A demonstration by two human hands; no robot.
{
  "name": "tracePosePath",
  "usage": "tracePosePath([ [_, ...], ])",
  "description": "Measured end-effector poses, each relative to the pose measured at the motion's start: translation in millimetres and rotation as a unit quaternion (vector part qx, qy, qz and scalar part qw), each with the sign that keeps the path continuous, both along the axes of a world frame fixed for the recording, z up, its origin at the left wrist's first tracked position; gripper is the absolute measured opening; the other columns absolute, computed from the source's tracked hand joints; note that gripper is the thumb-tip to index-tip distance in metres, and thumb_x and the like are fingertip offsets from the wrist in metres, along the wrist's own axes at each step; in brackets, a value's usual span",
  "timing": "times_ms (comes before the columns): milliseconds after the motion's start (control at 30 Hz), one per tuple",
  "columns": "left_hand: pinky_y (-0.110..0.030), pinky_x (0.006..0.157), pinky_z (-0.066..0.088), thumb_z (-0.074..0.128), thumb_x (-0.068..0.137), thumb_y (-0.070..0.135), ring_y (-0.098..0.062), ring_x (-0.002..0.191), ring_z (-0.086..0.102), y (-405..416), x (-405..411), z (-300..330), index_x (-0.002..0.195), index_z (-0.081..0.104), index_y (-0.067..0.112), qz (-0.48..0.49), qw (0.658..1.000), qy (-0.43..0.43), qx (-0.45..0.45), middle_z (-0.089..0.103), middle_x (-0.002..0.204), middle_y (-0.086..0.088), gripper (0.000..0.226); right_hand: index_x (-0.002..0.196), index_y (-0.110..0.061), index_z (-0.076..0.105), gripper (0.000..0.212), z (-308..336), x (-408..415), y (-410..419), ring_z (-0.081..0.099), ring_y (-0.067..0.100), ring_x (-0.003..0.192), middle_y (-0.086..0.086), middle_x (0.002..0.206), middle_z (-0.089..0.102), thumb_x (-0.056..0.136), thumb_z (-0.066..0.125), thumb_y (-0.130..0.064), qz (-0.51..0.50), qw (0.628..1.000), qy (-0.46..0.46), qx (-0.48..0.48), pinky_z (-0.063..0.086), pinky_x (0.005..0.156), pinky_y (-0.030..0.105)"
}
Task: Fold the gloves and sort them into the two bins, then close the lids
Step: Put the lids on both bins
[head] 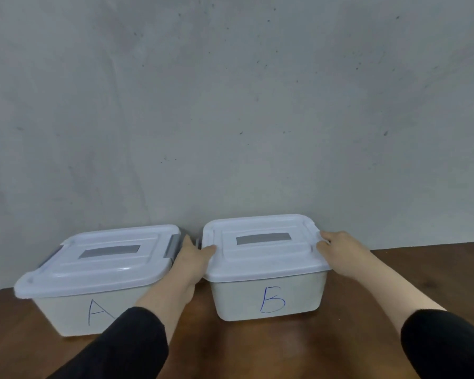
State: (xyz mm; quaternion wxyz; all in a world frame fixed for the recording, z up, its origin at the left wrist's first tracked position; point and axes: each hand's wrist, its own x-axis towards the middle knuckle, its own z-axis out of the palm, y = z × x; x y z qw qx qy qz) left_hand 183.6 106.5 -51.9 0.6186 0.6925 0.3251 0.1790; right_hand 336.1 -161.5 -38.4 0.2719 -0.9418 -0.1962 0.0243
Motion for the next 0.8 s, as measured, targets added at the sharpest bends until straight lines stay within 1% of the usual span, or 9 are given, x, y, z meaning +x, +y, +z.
tracePosePath([
  [67, -0.049, 0.098, 0.053, 0.064, 0.095, 0.032, -0.027, 0.117, 0.06, 1.5, 2.1, -2.4, 0.154, 0.027, 0.016, -0.001, 0.999, 0.011, -0.034, 0.054, 0.141, -0.002, 0.071, 0.117, -0.009, 0.063, 0.03, 2.9, 1.4, 1.0, 0.053, 0.024, 0.078, 0.005, 0.087, 0.058, 0.103, 0.042, -0.025, 0.002, 1.0, 0.0, -0.015, 0.042, 0.071, 0.032],
  [167, -0.049, 0.092, 0.057, 0.065, 0.095, 0.031, -0.027, 0.104, 0.066, 6.3, 3.6, -1.0, 0.138, 0.048, 0.01, -0.004, 0.997, 0.014, -0.076, 0.067, 0.118, -0.007, 0.05, 0.091, -0.008, 0.057, 0.026, 6.5, -0.5, 4.7, 0.045, 0.018, 0.065, 0.007, 0.079, 0.053, 0.103, 0.038, -0.02, -0.006, 1.0, 0.001, -0.028, 0.032, 0.056, 0.029],
  [267, -0.047, 0.092, 0.057, 0.063, 0.097, 0.027, -0.026, 0.102, 0.067, 6.0, 4.5, -2.1, 0.135, 0.053, 0.012, -0.004, 0.998, 0.006, -0.063, 0.069, 0.115, -0.006, 0.043, 0.077, -0.009, 0.048, 0.028, 2.0, 0.1, 5.6, 0.041, 0.017, 0.061, 0.004, 0.071, 0.046, 0.102, 0.04, -0.019, -0.021, 1.0, -0.005, -0.011, 0.026, 0.051, 0.029],
  [367, -0.037, 0.088, 0.056, 0.059, 0.099, 0.022, -0.022, 0.105, 0.065, 0.4, 6.0, -2.5, 0.141, 0.051, 0.015, 0.004, 1.0, -0.01, -0.004, 0.066, 0.122, -0.001, 0.043, 0.101, -0.006, 0.063, 0.021, -5.9, 5.9, 6.9, 0.049, 0.022, 0.072, 0.009, 0.085, 0.059, 0.099, 0.05, -0.023, -0.04, 0.998, 0.006, 0.057, 0.036, 0.058, 0.03],
  [467, -0.035, 0.09, 0.054, 0.058, 0.099, 0.016, -0.021, 0.106, 0.063, -2.0, 7.5, -1.8, 0.142, 0.05, 0.017, 0.007, 1.0, -0.014, 0.017, 0.063, 0.119, 0.004, 0.044, 0.137, -0.005, 0.048, 0.047, -6.0, 2.0, 10.4, 0.056, 0.03, 0.101, 0.013, 0.118, 0.056, 0.097, 0.062, -0.025, -0.106, 0.966, 0.097, 0.215, 0.05, 0.074, 0.037],
  [533, -0.04, 0.095, 0.055, 0.062, 0.096, 0.017, -0.021, 0.105, 0.066, 2.2, 7.9, -3.9, 0.139, 0.053, 0.017, -0.015, 1.0, -0.015, -0.003, 0.066, 0.119, 0.003, 0.044, 0.136, -0.003, 0.047, 0.057, -8.5, 1.4, 6.2, 0.06, 0.032, 0.111, 0.008, 0.123, 0.058, 0.092, 0.072, -0.031, -0.136, 0.911, 0.226, 0.318, 0.056, 0.083, 0.045],
  [600, -0.045, 0.095, 0.056, 0.066, 0.093, 0.018, -0.023, 0.103, 0.069, 6.5, 8.7, -6.1, 0.132, 0.055, 0.015, -0.032, 0.999, -0.01, -0.029, 0.069, 0.117, -0.002, 0.041, 0.124, -0.005, 0.06, 0.051, -12.3, 3.6, 2.2, 0.065, 0.032, 0.107, 0.008, 0.118, 0.067, 0.087, 0.078, -0.035, -0.129, 0.891, 0.278, 0.336, 0.057, 0.09, 0.05],
  [700, -0.046, 0.095, 0.056, 0.06, 0.096, 0.016, -0.026, 0.103, 0.068, 9.0, 14.2, -5.3, 0.127, 0.056, 0.015, -0.036, 0.999, -0.004, -0.016, 0.069, 0.115, -0.005, 0.032, 0.106, -0.004, 0.063, 0.028, -10.1, 1.9, 10.1, 0.064, 0.031, 0.098, 0.008, 0.101, 0.067, 0.093, 0.068, -0.029, -0.113, 0.949, 0.144, 0.258, 0.053, 0.081, 0.041],
  [800, -0.048, 0.098, 0.053, 0.05, 0.098, 0.019, -0.025, 0.107, 0.064, 12.2, 25.0, -7.8, 0.135, 0.053, 0.018, -0.046, 0.998, 0.019, 0.032, 0.066, 0.119, -0.002, 0.037, 0.094, -0.008, 0.064, 0.019, -6.8, 2.4, 14.7, 0.053, 0.023, 0.071, 0.003, 0.075, 0.056, 0.099, 0.056, -0.024, -0.082, 0.988, 0.0, 0.132, 0.037, 0.057, 0.029],
])
